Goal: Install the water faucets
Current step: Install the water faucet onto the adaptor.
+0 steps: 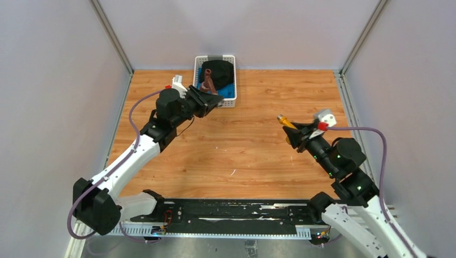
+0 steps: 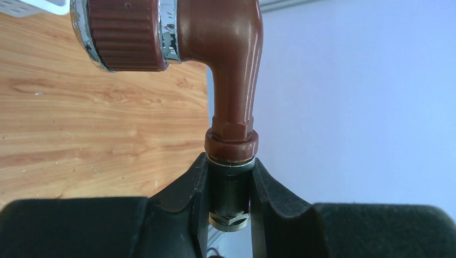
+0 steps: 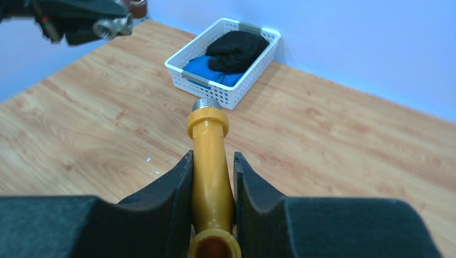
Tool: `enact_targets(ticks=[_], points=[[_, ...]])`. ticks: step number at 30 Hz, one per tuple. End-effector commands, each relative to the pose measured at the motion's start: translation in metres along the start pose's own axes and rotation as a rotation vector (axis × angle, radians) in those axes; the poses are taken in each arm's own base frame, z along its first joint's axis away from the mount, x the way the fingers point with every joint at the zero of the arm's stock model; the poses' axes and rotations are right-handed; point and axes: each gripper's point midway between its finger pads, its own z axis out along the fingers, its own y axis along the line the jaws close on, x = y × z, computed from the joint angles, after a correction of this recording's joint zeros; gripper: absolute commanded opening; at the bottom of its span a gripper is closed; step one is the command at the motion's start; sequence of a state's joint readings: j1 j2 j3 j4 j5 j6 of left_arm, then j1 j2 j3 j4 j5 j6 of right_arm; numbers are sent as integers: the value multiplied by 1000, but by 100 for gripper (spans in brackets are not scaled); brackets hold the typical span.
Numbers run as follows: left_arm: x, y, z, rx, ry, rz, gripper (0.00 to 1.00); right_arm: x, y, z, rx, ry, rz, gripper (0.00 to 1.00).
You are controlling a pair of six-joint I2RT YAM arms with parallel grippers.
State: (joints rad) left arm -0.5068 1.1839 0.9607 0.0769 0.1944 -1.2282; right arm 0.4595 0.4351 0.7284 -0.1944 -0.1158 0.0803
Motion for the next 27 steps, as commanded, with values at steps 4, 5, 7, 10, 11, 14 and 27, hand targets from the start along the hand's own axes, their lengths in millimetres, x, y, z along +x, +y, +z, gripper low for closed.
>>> enact_targets(ticks=[4,5,7,10,11,14,27], points=[[-32,-33,-44,133,-119,-120,0,-56,16,19,179,-127,-470,0],[-34,-33,-49,137,-140,-130,0,-56,24,22,194,-120,-518,0],[-38,-29,-56,149,-183,-176,0,-56,46,26,240,-121,-654,0],[-37,-25,-65,149,-201,-200,0,-57,80,28,307,-173,-823,0],[-35,-21,-68,123,-194,-201,0,-58,87,27,329,-205,-869,0],[-31,-21,-76,104,-186,-166,0,-62,112,29,365,-327,-994,0],[-15,-31,-83,145,-40,-62,0,-27,196,67,264,-367,-1298,0]])
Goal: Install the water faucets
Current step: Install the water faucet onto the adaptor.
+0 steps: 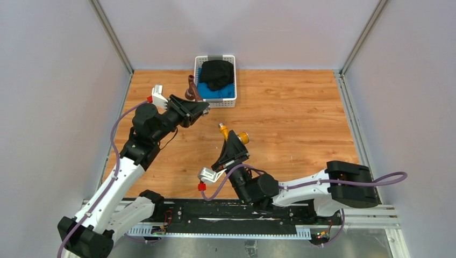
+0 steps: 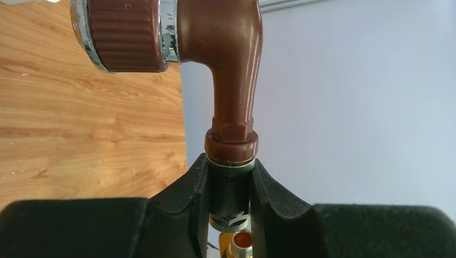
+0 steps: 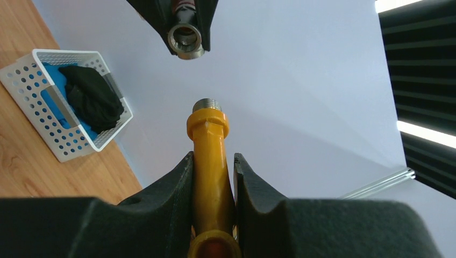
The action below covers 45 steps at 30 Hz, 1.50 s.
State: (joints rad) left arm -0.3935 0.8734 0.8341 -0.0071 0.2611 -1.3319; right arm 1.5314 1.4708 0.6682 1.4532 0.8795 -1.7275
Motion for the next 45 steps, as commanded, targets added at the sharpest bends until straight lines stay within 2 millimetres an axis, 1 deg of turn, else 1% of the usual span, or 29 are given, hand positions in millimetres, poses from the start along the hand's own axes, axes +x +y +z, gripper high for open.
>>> enact_targets(ticks=[1,3,7,12,18,22,30,37,45], points=[[4,-15,-5,70,36,9,0,-15,-20,5,91,-27,10,0],[3,-16,-4,90,29,-2,0,-20,-15,5,84,-43,-8,0],[7,-17,-1,92,62,-22,0,-28,-12,9,84,-47,-11,0],[4,-18,-8,101,26,-35,0,-38,-11,17,92,-33,-17,0],[6,-15,-14,119,20,-57,0,-45,-14,27,109,-11,2,0],[7,-16,-19,121,18,-47,0,-43,-6,32,102,1,-13,0],[8,-19,-23,120,21,-31,0,-37,2,38,99,9,-27,0],[7,-12,-25,86,11,-12,0,-31,-3,41,110,27,-30,0],[10,-12,-25,83,26,-1,0,-31,1,44,110,23,-30,0]])
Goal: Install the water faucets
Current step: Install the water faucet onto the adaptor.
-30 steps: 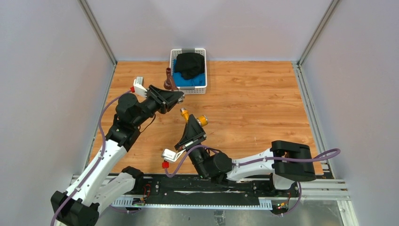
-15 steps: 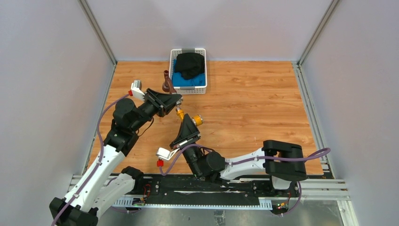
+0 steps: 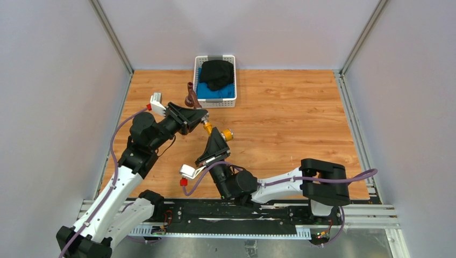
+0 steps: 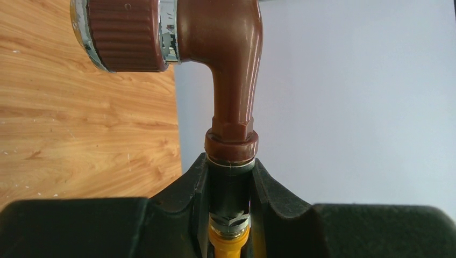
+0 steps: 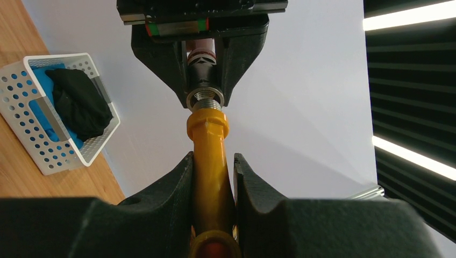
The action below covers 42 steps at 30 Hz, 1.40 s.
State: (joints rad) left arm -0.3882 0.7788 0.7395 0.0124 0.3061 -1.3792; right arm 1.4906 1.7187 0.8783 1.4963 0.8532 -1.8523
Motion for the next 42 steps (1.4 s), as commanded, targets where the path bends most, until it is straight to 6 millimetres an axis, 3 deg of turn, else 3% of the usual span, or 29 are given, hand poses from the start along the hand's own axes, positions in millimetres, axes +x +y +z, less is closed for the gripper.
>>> enact_targets(ticks=[1,20,42], points=[[-3,-19,-6,48,-6,40,0,5,-26,7,94,20,114,0],[5,-22,-9,90,29,9,0,3,-1,15,60,70,90,0],[3,-8,-12,18,14,67,0,10,-24,17,97,87,135,0]])
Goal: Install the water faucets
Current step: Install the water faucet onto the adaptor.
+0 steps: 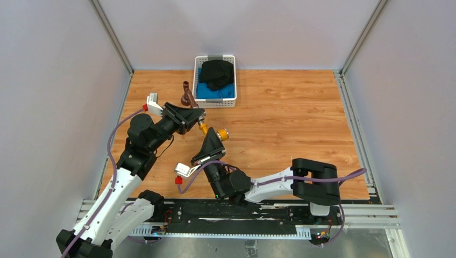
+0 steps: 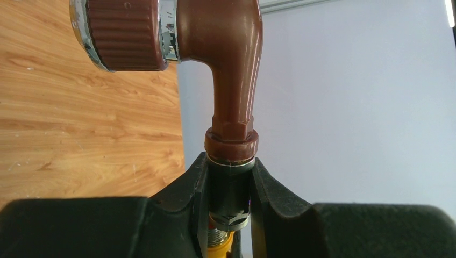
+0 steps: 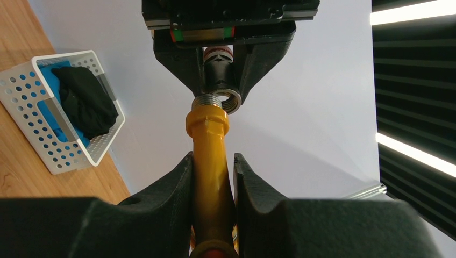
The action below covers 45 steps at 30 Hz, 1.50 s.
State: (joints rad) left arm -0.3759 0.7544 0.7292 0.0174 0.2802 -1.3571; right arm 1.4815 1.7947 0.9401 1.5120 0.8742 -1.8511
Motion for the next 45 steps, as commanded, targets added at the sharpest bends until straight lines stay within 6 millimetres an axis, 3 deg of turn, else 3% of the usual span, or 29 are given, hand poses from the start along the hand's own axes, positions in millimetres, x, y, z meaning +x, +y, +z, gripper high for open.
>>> enact_targets(ticks=[1,21,29,34,45], points=[[10,-7,-9,5,55,43,0,16,-39,9,100,59,140,0],[13,3,-6,-5,66,55,0,17,-41,10,104,75,169,0],[15,-5,-6,20,86,49,0,12,-25,11,81,68,117,0],[16,-8,-5,53,82,26,0,12,-24,14,84,95,172,0],[15,-16,-9,122,67,8,0,16,-29,10,116,73,514,0]])
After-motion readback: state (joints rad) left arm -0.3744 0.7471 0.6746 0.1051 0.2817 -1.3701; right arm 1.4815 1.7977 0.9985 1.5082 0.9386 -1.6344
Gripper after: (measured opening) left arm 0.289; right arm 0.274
